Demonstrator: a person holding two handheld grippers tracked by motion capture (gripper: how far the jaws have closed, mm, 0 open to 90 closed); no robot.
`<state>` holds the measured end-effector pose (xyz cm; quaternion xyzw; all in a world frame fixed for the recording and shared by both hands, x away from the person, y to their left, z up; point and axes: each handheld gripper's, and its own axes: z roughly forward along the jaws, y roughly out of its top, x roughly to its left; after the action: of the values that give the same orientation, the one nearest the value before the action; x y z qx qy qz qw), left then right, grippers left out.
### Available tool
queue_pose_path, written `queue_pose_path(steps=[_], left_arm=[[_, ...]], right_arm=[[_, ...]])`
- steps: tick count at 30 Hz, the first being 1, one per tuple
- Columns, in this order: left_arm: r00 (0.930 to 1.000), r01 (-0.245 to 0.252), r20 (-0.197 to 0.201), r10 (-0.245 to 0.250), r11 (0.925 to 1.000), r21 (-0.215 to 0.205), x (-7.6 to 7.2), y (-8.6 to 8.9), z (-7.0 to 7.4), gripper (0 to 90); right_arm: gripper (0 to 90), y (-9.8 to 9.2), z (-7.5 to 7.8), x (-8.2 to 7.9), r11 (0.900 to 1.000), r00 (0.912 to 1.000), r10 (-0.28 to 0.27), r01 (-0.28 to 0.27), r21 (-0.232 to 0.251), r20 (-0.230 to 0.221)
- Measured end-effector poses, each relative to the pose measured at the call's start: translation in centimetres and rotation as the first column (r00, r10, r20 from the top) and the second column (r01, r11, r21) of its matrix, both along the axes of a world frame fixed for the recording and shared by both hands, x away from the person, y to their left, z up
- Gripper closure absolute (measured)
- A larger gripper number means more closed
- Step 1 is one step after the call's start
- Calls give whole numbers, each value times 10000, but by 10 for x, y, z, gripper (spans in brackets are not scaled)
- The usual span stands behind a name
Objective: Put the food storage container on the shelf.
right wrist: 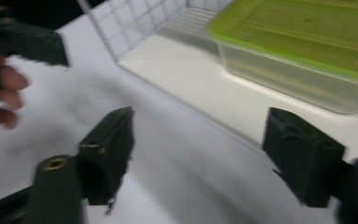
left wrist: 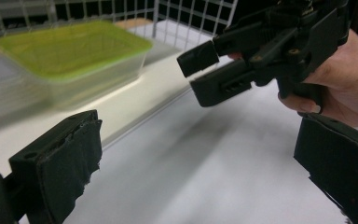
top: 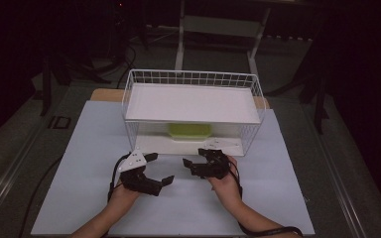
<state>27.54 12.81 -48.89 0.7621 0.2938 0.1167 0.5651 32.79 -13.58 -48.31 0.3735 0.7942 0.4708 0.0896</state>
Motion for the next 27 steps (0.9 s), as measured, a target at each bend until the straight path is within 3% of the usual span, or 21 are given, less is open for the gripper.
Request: queue_pose_path(steps=[5,8,12,17,22,27], left_arm=[[9985,547,17,-546,9982,-250,-4,-4,8,14],[9971,747,-125,-751,9968,-300,-8,-5,11,14],[9957,900,-212,-906,9956,-260,-14,-3,14,14],[9943,1053,-110,-1056,9941,-249,-23,0,18,14],[9906,1366,-3,-1366,9905,-141,-34,2,19,14],[9902,1390,-80,-1391,9901,-170,-42,6,18,14]], right_arm=[[178,-13,8,-9,9997,9998,191,-189,164,-104],[179,-20,10,-15,9998,9998,195,-195,94,92],[178,-27,12,-24,9997,9989,227,-229,44,410],[179,-35,17,-37,9989,9970,387,-404,248,672],[182,-40,21,-50,9978,9928,631,-648,129,1018],[183,-45,20,-58,9956,9923,875,-899,245,873]])
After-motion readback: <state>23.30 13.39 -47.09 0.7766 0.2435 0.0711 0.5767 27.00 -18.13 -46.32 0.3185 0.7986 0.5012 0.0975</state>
